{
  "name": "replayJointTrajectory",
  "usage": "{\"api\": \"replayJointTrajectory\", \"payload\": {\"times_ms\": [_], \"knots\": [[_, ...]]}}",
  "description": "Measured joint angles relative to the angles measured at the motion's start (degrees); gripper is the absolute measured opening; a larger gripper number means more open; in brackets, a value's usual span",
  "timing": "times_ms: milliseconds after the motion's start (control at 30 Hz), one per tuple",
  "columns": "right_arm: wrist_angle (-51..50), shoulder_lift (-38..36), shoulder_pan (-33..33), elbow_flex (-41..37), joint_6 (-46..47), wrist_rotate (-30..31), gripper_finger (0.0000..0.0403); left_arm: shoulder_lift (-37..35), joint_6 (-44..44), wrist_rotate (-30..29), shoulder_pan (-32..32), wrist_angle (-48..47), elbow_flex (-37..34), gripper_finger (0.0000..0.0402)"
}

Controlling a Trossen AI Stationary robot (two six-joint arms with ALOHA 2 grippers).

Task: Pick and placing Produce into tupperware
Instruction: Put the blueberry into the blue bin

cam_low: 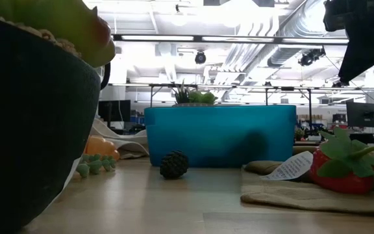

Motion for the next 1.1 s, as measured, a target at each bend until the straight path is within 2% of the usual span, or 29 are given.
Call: {"api": "replayJointTrajectory", "payload": {"times_ms": [267, 467, 867, 1100], "knots": [[0.0, 0.02, 0.0, 0.0, -0.02, 0.0, 0.0081, 0.05, 0.21, 1.32, 0.11, -0.16, 0.27, 0.0054], [0.0, 0.02, 0.0, 0.0, -0.04, 0.12, 0.0081, 0.22, 3.14, 3.9, -0.11, -0.57, 3.32, 0.0048], [0.04, 0.02, 0.0, 0.0, -0.02, 1.07, 0.0081, 0.15, 7.32, 2.77, 0.08, -4.5, 9.27, 0.005], [0.26, 0.0, 0.0, 0.0, 0.11, 1.07, 0.0081, 0.09, 11.91, -0.41, 0.07, -9.86, 14.66, 0.0051]]}}
